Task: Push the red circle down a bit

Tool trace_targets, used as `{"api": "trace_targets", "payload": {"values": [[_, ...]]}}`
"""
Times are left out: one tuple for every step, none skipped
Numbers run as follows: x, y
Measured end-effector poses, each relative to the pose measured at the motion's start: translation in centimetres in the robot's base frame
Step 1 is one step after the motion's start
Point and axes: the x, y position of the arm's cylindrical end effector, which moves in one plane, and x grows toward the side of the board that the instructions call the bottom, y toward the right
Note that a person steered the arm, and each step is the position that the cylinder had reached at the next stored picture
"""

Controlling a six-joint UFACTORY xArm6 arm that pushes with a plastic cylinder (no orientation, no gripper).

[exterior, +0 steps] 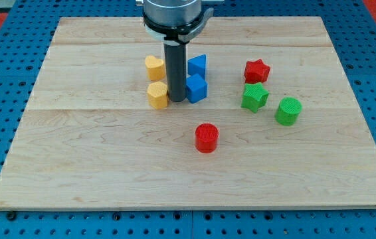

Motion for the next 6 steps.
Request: {"api": "trace_targets", "payload": {"values": [[0.0, -1.8], [0.0, -2.1], [1.1, -1.5], [5.2, 2.8], [6.9, 8.8], [6.9, 9.2]]}}
